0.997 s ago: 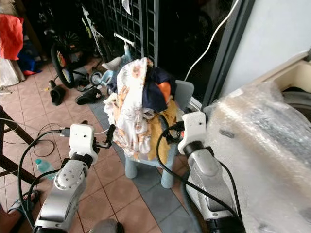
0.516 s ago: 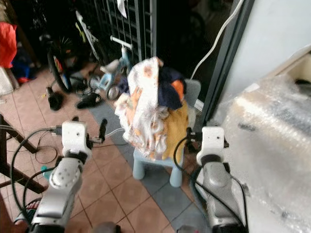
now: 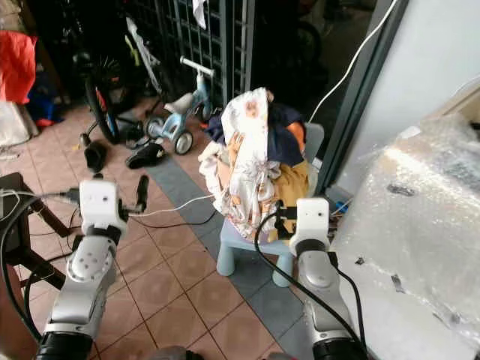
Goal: Clothes washing
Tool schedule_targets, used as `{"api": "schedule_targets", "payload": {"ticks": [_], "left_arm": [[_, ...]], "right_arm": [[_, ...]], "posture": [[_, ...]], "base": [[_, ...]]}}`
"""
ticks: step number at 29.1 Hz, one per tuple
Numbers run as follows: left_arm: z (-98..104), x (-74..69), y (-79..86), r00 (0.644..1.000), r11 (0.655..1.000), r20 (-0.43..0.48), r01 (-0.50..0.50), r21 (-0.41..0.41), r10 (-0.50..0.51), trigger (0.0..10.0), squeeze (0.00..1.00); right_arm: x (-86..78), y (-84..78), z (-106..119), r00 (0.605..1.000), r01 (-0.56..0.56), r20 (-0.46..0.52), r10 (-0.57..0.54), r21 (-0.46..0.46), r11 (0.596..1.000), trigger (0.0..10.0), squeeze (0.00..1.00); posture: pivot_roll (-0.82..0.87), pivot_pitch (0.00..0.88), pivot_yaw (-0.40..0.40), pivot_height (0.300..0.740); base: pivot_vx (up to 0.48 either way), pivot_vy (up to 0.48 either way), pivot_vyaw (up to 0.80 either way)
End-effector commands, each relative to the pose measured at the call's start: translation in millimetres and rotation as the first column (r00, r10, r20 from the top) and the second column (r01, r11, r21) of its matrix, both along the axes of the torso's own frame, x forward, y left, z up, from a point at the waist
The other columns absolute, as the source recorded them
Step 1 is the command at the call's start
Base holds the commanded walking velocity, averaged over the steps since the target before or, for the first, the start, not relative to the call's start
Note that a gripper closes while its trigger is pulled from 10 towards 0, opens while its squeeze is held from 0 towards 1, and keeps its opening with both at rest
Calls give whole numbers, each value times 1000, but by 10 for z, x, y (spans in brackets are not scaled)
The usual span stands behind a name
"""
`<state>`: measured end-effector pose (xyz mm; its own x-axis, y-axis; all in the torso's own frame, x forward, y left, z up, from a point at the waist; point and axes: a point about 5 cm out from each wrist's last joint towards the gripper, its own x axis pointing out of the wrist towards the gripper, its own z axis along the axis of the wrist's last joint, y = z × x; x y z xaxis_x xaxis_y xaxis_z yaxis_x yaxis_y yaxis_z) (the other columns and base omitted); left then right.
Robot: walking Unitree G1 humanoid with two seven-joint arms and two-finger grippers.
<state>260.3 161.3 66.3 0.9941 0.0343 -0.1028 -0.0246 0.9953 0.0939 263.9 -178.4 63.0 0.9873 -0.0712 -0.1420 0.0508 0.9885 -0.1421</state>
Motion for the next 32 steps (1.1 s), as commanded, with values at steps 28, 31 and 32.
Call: {"api": "schedule_targets", "payload": {"ticks": [28, 31, 32], "left_arm": [[249, 202, -66, 993, 997, 100, 69, -20, -67, 10000, 0], [230, 170, -67, 993, 998, 93, 68, -19, -66, 10000, 0], [223, 157, -71, 994, 997, 90, 69, -21, -67, 10000, 0]], "right_arm": [[126, 262, 464, 960, -234, 179, 215, 96, 967, 10000, 0], [119, 310, 489, 952, -259, 192, 238, 94, 961, 10000, 0], [119, 328, 503, 948, -269, 198, 248, 83, 960, 10000, 0]], "posture": [[-47, 0, 20, 740], [-46, 0, 22, 740], [-45, 0, 21, 740]], "base": [[0, 0, 0], [200, 0, 413], [322, 0, 769]]}}
